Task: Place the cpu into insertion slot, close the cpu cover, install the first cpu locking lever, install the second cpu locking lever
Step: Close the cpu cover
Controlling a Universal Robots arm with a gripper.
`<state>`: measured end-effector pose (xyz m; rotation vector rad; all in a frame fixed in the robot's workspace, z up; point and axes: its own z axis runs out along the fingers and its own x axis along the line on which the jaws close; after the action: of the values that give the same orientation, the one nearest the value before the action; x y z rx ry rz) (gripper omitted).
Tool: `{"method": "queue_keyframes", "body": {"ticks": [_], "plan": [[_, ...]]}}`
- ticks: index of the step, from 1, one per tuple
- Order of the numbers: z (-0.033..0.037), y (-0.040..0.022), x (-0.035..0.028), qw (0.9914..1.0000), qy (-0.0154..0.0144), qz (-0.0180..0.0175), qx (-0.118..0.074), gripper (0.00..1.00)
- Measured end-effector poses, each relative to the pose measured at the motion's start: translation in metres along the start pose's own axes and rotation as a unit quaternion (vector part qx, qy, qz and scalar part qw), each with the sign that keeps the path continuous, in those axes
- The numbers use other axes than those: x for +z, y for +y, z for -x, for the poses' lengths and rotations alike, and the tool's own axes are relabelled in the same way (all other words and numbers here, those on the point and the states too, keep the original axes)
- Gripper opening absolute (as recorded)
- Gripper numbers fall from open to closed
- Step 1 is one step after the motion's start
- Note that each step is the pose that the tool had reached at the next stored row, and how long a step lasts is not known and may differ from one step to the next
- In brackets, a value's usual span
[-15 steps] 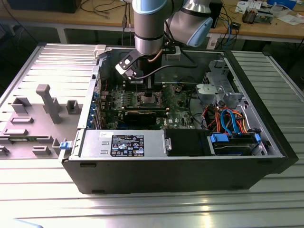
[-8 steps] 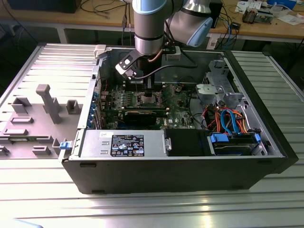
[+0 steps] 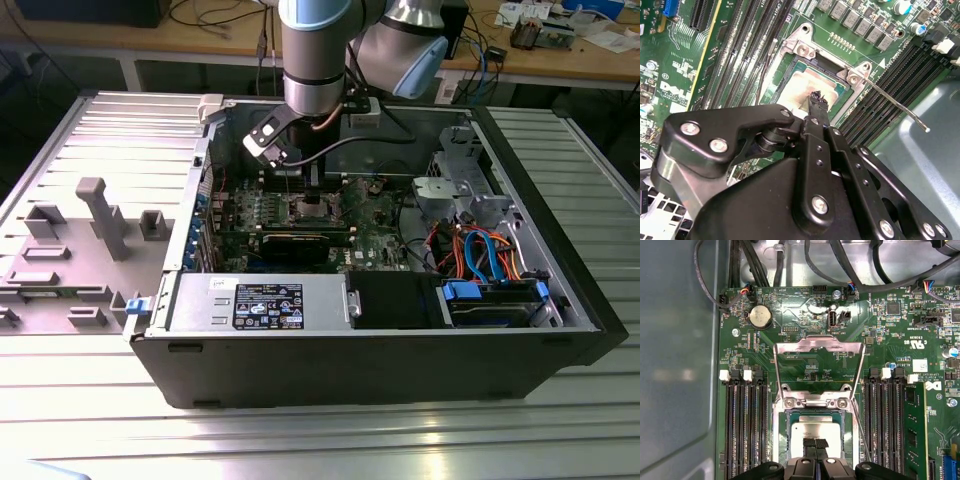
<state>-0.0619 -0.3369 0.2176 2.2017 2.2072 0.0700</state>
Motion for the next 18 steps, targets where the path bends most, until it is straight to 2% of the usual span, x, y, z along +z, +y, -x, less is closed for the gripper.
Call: {"method": "queue_keyframes", "body": {"ticks": [5,18], "plan": [[-0.0001,0.0007,-0.0086,1.00000,0.0001,-0.0011,0.000,0.11],[-0.0001,0.0009,-0.0116,1.00000,0.0005,-0.0014,0.000,0.11]]}}
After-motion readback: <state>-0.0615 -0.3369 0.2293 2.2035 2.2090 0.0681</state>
